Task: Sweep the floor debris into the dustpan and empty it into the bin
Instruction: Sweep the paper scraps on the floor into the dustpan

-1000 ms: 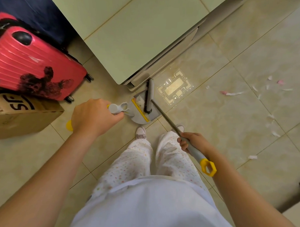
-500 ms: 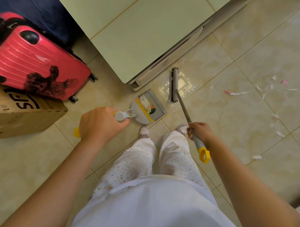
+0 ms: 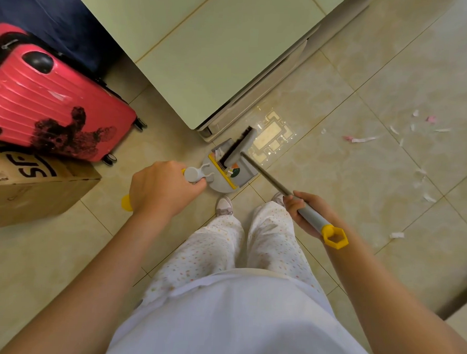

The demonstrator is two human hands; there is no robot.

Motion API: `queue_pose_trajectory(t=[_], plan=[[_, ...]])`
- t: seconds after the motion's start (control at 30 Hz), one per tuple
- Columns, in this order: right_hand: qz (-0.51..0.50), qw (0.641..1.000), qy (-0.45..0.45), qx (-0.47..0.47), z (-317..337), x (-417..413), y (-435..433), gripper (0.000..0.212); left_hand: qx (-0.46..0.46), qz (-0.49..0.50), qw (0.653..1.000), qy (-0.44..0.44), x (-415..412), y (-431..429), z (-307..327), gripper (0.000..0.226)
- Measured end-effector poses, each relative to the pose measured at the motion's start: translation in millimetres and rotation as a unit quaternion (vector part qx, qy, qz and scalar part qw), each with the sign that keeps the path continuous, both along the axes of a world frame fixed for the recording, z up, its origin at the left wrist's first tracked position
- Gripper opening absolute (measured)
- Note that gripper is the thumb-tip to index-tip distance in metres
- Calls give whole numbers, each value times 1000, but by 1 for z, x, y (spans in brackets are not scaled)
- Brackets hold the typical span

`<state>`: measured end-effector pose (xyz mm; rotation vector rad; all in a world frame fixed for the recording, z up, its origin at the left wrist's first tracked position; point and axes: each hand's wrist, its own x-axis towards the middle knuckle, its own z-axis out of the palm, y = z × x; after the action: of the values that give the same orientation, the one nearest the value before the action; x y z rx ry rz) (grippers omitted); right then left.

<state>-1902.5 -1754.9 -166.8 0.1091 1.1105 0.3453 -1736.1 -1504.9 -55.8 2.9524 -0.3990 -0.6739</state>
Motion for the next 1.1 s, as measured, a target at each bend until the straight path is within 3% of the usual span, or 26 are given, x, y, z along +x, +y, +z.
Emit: queue_pose_trajectory(t=[0.13,0.23,0.9,1.1], plan=[[-59,998,21,-3,9,2,-2,43,-4,3,1000,3,0,0,1,50],[-24,997,48,-51,15,1,-6,9,-10,2,1000,3,0,1,2,51],[65,986,102,-118,54,-45,-34,16,-20,-11,1000,-3,-2,2,-2,49],[199,937,135,-255,48,-45,-21,12,-14,-35,999,-5,-13,-10,1,48]])
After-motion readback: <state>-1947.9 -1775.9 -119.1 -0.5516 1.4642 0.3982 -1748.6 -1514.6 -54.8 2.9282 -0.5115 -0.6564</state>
